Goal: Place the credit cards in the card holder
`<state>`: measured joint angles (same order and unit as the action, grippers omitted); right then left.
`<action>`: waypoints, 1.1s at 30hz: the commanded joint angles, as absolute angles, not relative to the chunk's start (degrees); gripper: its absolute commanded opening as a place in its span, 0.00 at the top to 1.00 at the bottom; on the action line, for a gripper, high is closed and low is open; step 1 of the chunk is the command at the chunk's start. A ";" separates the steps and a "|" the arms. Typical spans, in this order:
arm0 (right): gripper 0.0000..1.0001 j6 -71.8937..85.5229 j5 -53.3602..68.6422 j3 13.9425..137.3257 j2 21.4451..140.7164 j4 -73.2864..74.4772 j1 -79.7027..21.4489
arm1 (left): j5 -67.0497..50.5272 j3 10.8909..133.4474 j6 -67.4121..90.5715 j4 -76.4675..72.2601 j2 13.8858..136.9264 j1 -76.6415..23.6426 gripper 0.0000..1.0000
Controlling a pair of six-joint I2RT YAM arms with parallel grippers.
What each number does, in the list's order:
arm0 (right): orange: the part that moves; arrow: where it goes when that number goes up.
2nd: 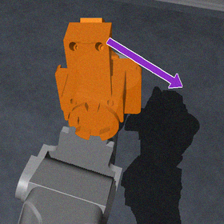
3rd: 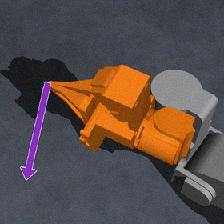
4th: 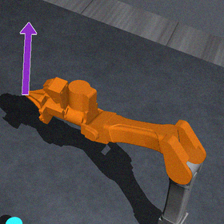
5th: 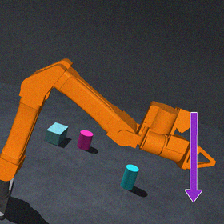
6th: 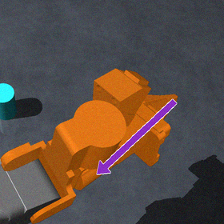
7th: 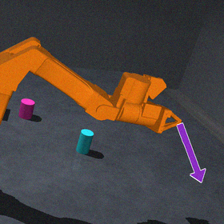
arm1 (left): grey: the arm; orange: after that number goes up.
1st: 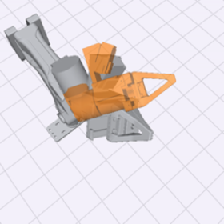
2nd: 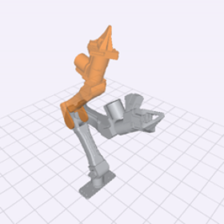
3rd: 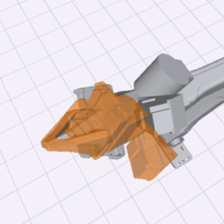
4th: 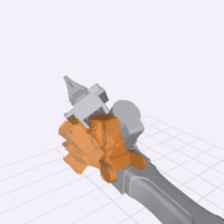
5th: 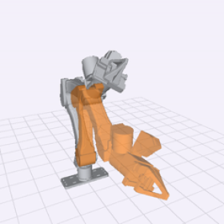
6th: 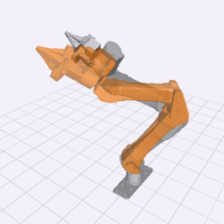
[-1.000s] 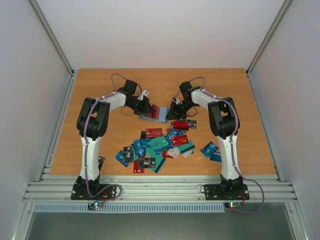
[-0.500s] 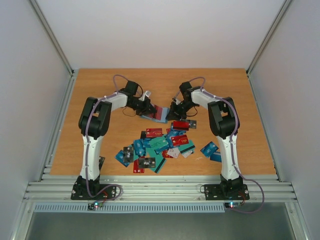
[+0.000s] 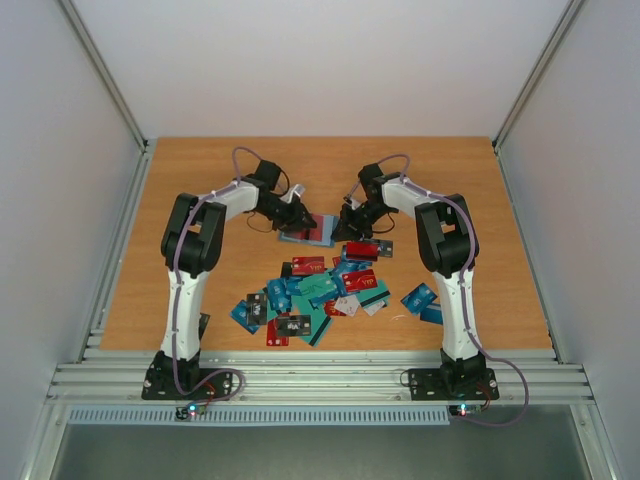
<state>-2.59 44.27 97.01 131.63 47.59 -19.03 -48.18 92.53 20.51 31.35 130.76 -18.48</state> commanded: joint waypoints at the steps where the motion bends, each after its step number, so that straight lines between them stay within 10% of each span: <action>1: 0.88 -2.36 44.74 96.98 133.03 46.32 -19.86 | -45.02 95.15 18.59 39.08 130.17 -19.34 0.69; 23: 0.88 0.88 45.02 97.52 133.15 43.69 -20.63 | -30.13 104.02 12.76 54.51 129.15 -20.65 0.07; 33: 0.88 3.15 45.26 99.17 134.26 42.89 -21.69 | -20.30 107.44 9.82 60.32 128.48 -22.51 0.01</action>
